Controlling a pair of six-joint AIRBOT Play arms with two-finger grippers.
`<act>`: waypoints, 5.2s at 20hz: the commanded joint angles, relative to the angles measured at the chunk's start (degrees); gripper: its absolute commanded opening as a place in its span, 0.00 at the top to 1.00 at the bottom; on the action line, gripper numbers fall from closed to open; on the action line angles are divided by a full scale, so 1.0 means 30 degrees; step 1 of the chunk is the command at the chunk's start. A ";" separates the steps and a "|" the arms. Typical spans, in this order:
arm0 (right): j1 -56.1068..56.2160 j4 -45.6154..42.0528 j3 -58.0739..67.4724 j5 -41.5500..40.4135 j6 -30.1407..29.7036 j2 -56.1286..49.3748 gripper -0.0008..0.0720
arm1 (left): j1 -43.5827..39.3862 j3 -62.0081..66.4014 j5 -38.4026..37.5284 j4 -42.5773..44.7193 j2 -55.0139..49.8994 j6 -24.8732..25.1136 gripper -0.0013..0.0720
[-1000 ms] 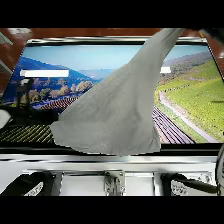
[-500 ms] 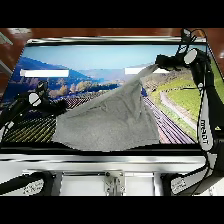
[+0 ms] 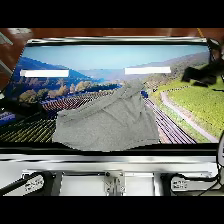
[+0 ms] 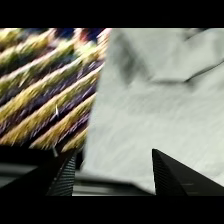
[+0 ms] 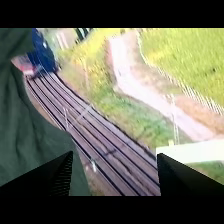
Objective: Fold the shirts.
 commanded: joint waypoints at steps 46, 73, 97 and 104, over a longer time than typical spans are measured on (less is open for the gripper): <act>0.0248 1.2247 -0.5843 -1.3019 -0.7694 1.4877 0.91 | 0.1239 0.9748 0.6513 -0.8925 1.0528 0.4539 0.93; 0.0255 0.5843 -0.3067 -0.8881 0.0539 0.1384 0.91 | 0.0080 -0.0350 0.8699 -0.6382 0.3461 0.2499 0.93; -0.3468 0.5909 -0.7198 0.0131 -0.1195 -0.0729 0.12 | 0.6739 -0.3417 0.0204 -0.7176 -0.3832 0.5581 0.17; -0.2426 0.6747 -0.8386 -0.2710 -0.1384 -0.0736 0.12 | 0.4663 -0.5646 0.3628 -0.9260 -0.4692 0.6309 0.17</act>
